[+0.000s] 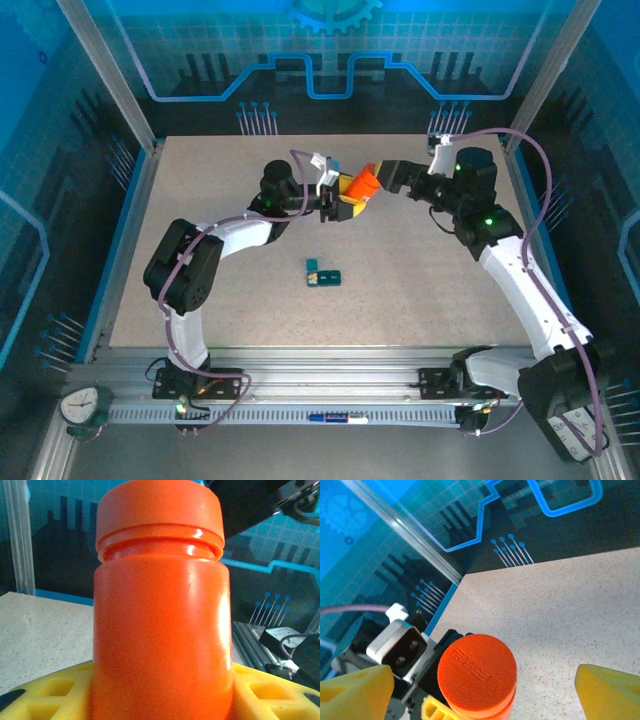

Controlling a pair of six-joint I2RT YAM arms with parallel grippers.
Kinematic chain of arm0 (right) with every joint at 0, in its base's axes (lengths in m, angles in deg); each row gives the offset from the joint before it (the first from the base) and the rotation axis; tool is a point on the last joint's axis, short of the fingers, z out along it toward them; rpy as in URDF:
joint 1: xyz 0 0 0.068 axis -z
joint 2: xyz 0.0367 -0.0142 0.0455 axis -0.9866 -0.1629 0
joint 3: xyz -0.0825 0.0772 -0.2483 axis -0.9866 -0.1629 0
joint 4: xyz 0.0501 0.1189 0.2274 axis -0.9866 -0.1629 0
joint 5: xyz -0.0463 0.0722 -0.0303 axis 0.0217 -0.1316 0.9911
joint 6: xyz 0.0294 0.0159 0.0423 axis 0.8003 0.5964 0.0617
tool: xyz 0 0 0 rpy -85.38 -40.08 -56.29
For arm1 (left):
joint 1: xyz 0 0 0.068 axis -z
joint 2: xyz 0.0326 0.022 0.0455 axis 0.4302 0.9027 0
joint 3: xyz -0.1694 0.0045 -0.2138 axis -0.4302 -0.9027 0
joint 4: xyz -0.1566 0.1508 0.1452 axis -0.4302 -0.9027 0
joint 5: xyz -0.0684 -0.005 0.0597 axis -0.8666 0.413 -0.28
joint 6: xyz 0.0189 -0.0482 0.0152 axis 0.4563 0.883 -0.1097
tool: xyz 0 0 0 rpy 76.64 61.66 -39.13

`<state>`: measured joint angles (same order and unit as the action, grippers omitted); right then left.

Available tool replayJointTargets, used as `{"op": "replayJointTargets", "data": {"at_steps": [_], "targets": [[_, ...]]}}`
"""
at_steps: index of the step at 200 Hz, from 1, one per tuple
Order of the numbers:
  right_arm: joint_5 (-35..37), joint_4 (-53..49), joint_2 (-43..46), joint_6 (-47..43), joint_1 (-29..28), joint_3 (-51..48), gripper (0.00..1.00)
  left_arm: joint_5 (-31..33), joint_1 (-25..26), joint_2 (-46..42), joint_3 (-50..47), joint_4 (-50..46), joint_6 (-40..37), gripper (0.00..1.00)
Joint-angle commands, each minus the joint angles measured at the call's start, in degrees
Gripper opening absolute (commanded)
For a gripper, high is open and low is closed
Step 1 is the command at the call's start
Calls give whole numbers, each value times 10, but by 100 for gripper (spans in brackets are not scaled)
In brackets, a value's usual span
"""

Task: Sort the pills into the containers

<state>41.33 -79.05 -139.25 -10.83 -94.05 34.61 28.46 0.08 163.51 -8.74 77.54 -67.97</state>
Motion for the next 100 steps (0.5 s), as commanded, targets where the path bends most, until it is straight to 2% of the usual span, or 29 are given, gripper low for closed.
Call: {"op": "replayJointTargets", "data": {"at_steps": [1, 21, 53, 83, 100], "targets": [[-87, -33, -37, -126, 9, 38, 92, -54, -7, 11, 26, 58, 57, 0], [-136, -57, -69, -177, 10, 71, 91, -71, -9, 13, 28, 63, 74, 0], [-168, -73, -100, -186, 7, 104, 89, -82, -12, 11, 27, 64, 82, 0], [-167, -76, -109, -181, 2, 110, 81, -83, -11, 9, 26, 64, 83, 0], [-169, -74, -112, -175, 2, 108, 72, -83, -11, 8, 26, 67, 84, 0]]}}
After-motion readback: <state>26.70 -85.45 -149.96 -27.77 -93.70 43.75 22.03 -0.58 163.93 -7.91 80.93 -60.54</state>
